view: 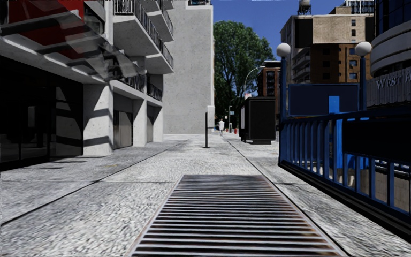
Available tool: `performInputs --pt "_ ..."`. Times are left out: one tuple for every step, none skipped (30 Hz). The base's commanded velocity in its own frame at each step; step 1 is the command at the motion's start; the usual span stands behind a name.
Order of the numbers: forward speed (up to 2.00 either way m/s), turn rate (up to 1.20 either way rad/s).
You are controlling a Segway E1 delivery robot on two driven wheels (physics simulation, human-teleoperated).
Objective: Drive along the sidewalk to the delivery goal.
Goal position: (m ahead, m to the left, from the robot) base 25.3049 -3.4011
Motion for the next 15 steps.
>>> performInputs --pt "2.0 0.0" --pt "2.0 0.0" --pt "2.0 0.0" --pt "2.0 0.0" --pt "2.0 0.0" --pt "2.0 0.0" --pt "2.0 0.0" --pt "2.0 0.0" --pt "2.0 0.0" --pt "2.0 0.0" --pt "2.0 0.0" --pt "2.0 0.0" --pt "2.0 0.0" --pt "2.0 0.0" --pt "2.0 0.0"
